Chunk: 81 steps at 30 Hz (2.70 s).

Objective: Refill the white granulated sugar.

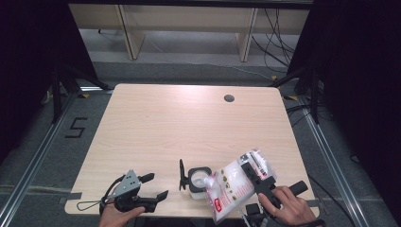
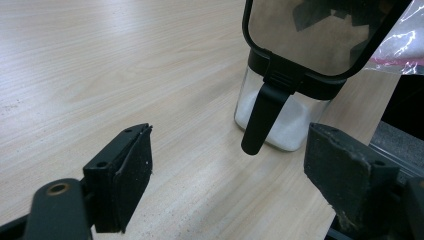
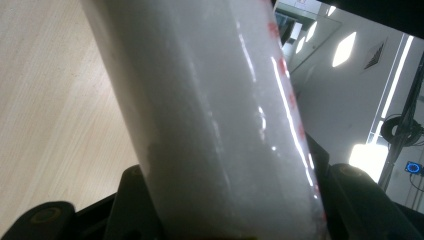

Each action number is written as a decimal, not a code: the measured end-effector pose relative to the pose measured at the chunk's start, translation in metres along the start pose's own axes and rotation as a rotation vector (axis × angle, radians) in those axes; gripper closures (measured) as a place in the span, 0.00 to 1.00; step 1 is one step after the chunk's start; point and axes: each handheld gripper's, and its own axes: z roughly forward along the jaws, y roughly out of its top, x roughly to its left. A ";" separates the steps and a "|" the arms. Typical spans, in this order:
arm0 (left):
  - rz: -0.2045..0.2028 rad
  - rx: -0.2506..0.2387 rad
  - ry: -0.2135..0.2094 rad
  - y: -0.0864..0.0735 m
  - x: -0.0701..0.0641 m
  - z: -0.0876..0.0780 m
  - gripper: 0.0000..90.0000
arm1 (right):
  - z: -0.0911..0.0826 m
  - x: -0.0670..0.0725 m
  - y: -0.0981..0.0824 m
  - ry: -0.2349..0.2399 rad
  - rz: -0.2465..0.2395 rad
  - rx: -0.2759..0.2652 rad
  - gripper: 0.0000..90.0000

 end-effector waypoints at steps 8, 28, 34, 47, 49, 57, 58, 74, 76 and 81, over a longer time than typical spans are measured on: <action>0.001 0.002 0.002 0.000 0.000 0.000 0.21 | 0.000 0.000 0.000 0.001 0.000 0.000 0.59; 0.002 0.002 0.002 0.000 0.000 -0.001 0.21 | 0.000 0.000 -0.001 0.004 0.002 -0.002 0.59; 0.001 0.002 0.002 0.000 0.000 0.000 0.21 | 0.001 0.001 -0.001 0.002 0.007 -0.003 0.59; 0.000 -0.002 -0.004 0.000 0.000 0.000 0.21 | 0.003 0.007 -0.003 0.023 0.029 0.007 0.60; 0.001 -0.002 -0.003 0.000 0.000 0.000 0.21 | 0.003 0.007 -0.003 0.020 0.029 0.007 0.60; 0.001 -0.002 -0.004 0.000 0.000 0.000 0.21 | 0.004 0.008 -0.002 0.022 -0.002 0.014 0.61; 0.001 -0.002 -0.004 0.000 0.000 0.000 0.21 | 0.004 0.008 -0.002 0.022 0.003 0.014 0.61; -0.008 -0.007 -0.002 0.000 -0.001 0.000 0.21 | -0.004 0.000 0.003 -0.031 -0.012 -0.009 0.62; -0.007 -0.007 -0.006 0.000 -0.001 0.000 0.21 | -0.005 0.000 0.004 -0.022 0.008 -0.006 0.62; 0.000 -0.002 -0.004 0.000 0.000 0.000 0.21 | -0.005 0.001 0.003 -0.025 0.013 -0.004 0.62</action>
